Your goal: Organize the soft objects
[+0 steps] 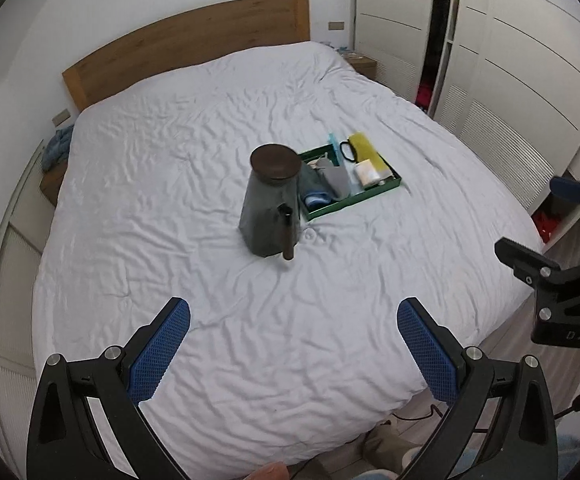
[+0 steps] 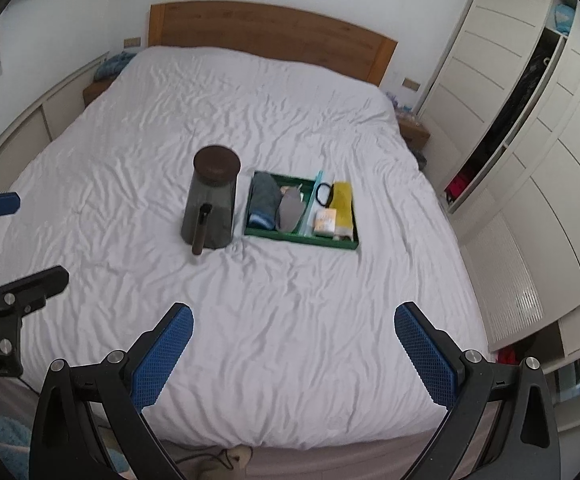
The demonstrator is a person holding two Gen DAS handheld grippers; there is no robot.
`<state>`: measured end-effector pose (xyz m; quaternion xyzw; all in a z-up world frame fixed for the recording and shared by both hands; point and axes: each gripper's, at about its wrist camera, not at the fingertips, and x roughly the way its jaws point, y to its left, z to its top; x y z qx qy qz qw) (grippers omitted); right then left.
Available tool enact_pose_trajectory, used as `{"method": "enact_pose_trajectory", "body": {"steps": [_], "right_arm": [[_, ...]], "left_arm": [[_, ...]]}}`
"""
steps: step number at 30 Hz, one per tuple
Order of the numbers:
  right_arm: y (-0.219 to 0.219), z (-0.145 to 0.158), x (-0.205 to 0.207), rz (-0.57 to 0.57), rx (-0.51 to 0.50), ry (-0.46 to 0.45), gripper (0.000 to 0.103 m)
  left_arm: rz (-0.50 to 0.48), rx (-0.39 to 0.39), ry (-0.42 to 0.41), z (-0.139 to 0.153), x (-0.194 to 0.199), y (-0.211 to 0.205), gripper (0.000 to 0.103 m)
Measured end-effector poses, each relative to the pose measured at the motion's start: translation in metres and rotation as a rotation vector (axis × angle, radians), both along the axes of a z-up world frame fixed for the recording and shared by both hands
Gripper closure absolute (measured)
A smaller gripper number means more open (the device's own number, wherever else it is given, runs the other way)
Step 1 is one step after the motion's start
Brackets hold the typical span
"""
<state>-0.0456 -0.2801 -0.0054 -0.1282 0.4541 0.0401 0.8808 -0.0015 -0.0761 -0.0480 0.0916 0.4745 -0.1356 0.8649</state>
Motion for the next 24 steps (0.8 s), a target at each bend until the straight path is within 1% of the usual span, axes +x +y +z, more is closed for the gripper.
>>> {"method": "enact_pose_trajectory", "body": {"steps": [5, 10, 13, 16, 18, 22, 24], "right_arm": [[0.000, -0.003, 0.014, 0.015, 0.008, 0.010, 0.000], [-0.001, -0.013, 0.027, 0.057, 0.010, 0.001, 0.000], [-0.002, -0.022, 0.027, 0.078, 0.023, 0.004, 0.000], [-0.003, -0.026, 0.022, 0.093, 0.033, 0.008, 0.000], [-0.005, -0.023, 0.014, 0.111, 0.048, -0.007, 0.000], [-0.015, -0.018, -0.010, 0.129, 0.095, -0.078, 0.000], [-0.019, -0.017, -0.024, 0.133, 0.095, -0.118, 0.000]], "left_arm": [[0.051, -0.023, 0.011, 0.002, 0.008, 0.005, 0.001], [0.130, -0.007, 0.000, 0.008, 0.010, 0.008, 0.001], [0.153, -0.004, -0.008, 0.009, 0.008, 0.008, 0.001], [0.157, 0.001, -0.015, 0.009, 0.005, 0.007, 0.001], [0.159, -0.001, -0.036, 0.011, -0.001, 0.007, 0.001], [0.147, 0.013, -0.091, 0.018, -0.009, 0.005, 0.001], [0.135, 0.016, -0.102, 0.021, -0.011, 0.003, 0.001]]}}
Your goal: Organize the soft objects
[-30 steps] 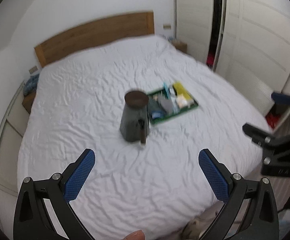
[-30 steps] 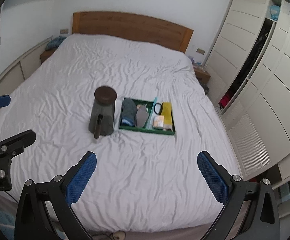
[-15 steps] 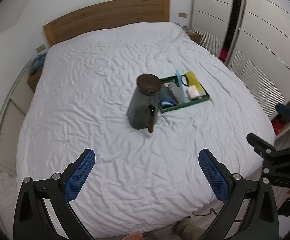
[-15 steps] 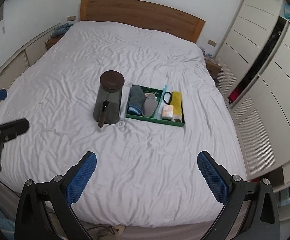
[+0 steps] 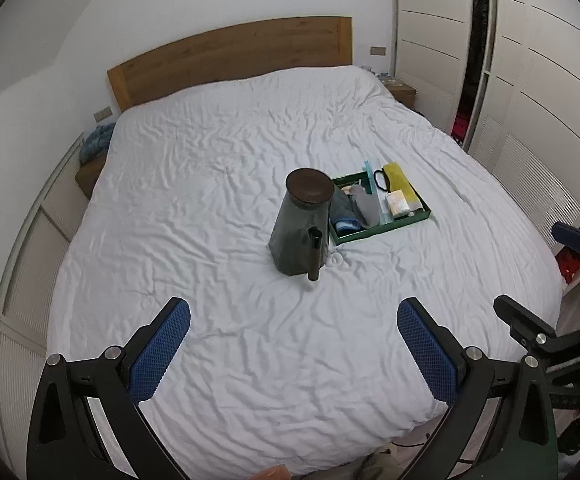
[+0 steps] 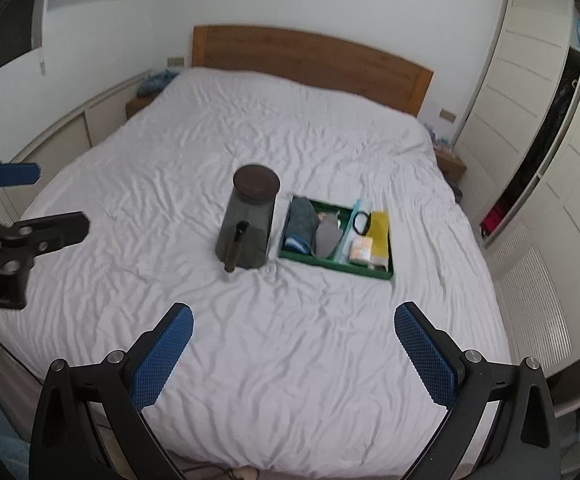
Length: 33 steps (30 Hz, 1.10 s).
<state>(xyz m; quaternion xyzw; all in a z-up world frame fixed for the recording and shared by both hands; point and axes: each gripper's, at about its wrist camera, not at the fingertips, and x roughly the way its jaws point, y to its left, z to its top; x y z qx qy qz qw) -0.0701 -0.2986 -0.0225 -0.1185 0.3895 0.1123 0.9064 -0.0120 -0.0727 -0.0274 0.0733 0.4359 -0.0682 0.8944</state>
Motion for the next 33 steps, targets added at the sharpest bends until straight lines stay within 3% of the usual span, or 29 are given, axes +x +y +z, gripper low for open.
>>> {"method": "enact_pose_trajectory", "body": {"steps": [6, 11, 18, 23, 33], "right_arm": [[0.001, -0.004, -0.030, -0.001, -0.019, -0.082, 0.000], [0.007, -0.009, -0.032, 0.003, -0.032, -0.058, 0.000], [0.000, -0.002, -0.014, -0.073, -0.044, 0.033, 0.000], [0.002, 0.011, -0.001, -0.126, -0.075, 0.052, 0.000], [-0.004, 0.024, -0.007, -0.139, -0.026, 0.074, 0.000]], "left_arm": [[0.035, -0.018, -0.064, 0.011, 0.002, 0.006, 0.001], [0.065, 0.008, -0.119, 0.018, 0.001, 0.013, 0.001], [0.102, 0.021, -0.112, 0.015, -0.006, 0.033, 0.001], [0.114, 0.032, -0.091, 0.009, -0.012, 0.042, 0.001], [0.095, 0.020, -0.047, 0.002, -0.020, 0.043, 0.001]]}}
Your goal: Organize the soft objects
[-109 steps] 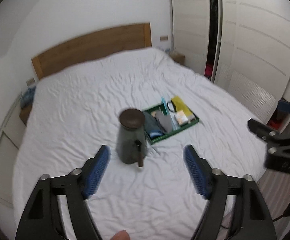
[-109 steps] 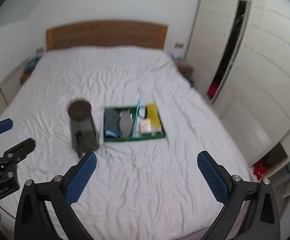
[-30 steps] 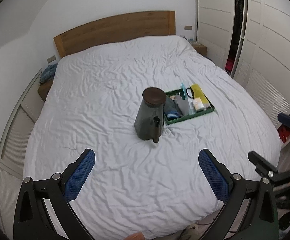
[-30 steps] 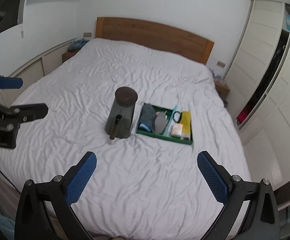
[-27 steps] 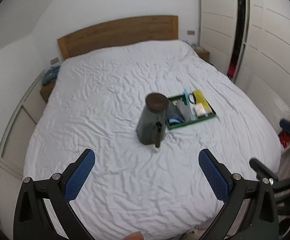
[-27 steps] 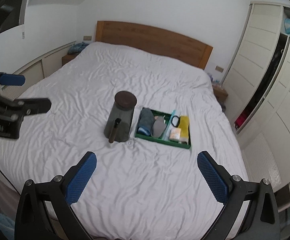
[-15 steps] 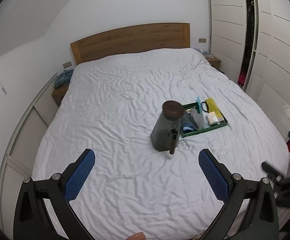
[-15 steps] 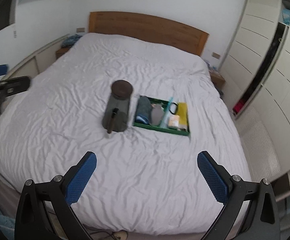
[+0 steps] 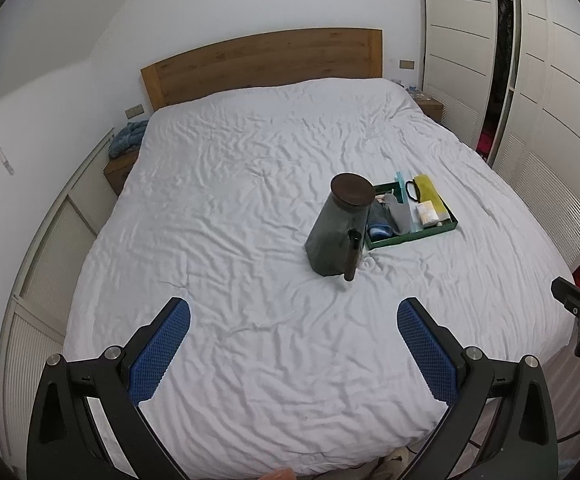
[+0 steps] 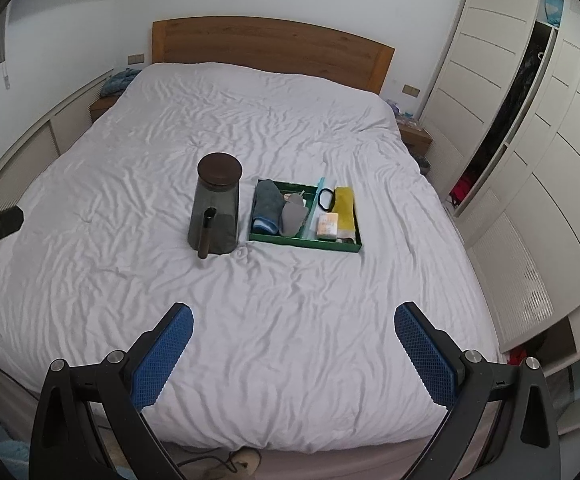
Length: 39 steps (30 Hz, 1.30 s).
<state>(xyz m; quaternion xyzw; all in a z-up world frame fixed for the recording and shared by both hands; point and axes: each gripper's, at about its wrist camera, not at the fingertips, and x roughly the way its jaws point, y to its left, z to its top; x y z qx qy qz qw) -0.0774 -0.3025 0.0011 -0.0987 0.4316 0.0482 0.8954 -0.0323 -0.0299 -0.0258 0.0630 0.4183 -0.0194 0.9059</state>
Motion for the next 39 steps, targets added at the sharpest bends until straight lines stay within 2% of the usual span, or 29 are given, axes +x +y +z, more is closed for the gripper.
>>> {"method": "enact_pose_trajectory", "body": {"steps": [39], "right_arm": [[0.008, -0.006, -0.011, 0.043, -0.035, 0.008, 0.000]], "left_arm": [[-0.117, -0.025, 0.005, 0.005, -0.021, -0.010, 0.001]]}}
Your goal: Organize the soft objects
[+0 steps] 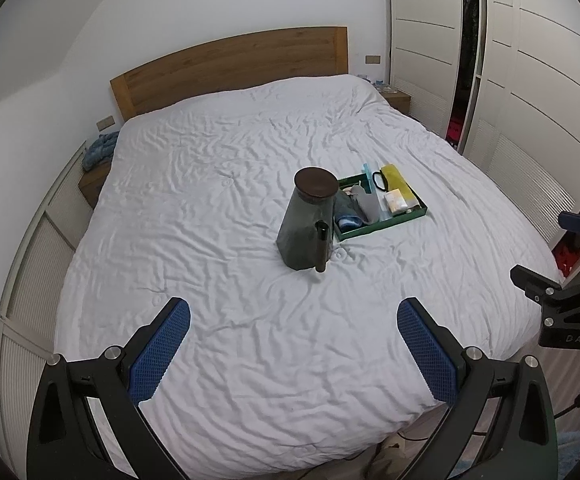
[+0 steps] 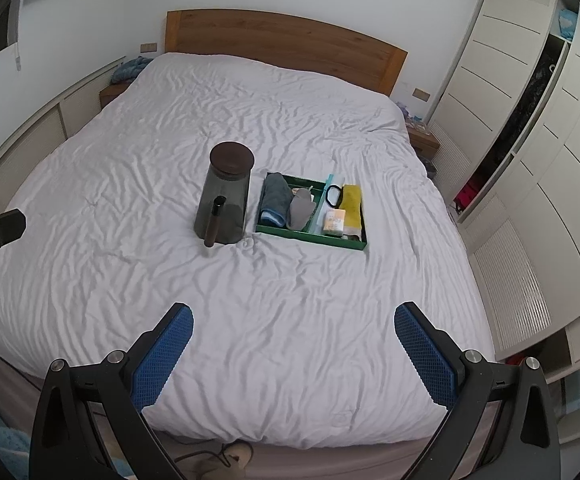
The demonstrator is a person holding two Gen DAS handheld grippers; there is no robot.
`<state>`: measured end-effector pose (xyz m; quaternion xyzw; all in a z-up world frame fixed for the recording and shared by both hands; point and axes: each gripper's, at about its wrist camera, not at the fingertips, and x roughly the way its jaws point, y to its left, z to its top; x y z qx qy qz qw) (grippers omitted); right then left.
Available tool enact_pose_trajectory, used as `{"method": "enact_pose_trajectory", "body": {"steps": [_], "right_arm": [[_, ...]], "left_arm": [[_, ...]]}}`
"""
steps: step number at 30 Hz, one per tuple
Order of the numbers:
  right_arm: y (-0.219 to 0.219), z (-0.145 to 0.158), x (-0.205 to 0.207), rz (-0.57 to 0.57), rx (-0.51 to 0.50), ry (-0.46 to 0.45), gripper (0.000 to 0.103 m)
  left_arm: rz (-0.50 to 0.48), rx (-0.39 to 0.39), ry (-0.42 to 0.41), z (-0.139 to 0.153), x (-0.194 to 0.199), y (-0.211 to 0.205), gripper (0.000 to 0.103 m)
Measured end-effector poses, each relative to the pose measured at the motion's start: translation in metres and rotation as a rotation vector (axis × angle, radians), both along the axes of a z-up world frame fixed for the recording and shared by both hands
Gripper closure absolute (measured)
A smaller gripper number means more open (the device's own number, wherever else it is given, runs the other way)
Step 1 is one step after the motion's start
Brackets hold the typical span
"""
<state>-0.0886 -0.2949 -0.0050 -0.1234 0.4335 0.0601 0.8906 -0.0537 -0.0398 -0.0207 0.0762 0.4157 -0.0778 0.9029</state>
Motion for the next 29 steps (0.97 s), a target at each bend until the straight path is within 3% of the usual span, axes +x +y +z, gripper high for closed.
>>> {"method": "enact_pose_trajectory", "body": {"steps": [29], "right_arm": [[0.0013, -0.0010, 0.0011, 0.009, -0.015, -0.003, 0.000]], "left_arm": [[-0.044, -0.023, -0.028, 0.0091, 0.0002, 0.0040, 0.001]]}}
